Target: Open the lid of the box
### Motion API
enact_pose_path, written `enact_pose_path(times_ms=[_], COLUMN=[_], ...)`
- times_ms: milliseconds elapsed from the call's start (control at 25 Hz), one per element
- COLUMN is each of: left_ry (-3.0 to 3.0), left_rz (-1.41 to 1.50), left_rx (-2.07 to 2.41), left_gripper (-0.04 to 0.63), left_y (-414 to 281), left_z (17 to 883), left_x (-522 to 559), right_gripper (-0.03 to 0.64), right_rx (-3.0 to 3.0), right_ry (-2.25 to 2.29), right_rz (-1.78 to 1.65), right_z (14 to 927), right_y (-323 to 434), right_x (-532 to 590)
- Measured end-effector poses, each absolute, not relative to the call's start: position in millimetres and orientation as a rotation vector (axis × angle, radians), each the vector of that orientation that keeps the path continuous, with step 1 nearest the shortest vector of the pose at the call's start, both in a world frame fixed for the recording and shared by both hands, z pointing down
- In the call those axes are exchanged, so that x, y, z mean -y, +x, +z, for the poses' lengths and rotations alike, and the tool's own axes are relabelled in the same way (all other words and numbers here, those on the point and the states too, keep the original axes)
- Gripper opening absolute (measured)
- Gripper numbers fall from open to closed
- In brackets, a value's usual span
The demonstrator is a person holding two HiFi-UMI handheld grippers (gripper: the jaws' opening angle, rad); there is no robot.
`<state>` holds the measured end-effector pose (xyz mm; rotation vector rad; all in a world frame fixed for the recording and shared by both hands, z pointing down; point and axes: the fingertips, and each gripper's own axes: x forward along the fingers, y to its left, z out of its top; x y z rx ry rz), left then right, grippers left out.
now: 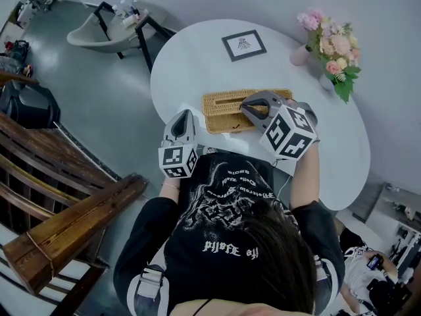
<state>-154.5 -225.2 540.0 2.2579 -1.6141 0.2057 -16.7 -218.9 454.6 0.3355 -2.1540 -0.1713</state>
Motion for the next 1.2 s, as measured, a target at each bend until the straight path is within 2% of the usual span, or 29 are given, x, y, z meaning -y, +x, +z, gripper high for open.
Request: enact_pose_path(times_ms=[1200], left_ry=[2.276], left_rz=[0.207], left_rx=[1.588], left_gripper=[0.023], left_y=[-152], left_z=[538], left_x=[236], right_gripper=[0.035], right_rx=[2.159], right_ry=[0.351], right_rz=[-0.263], right_z=[433], right_y=[-23], right_x=[265])
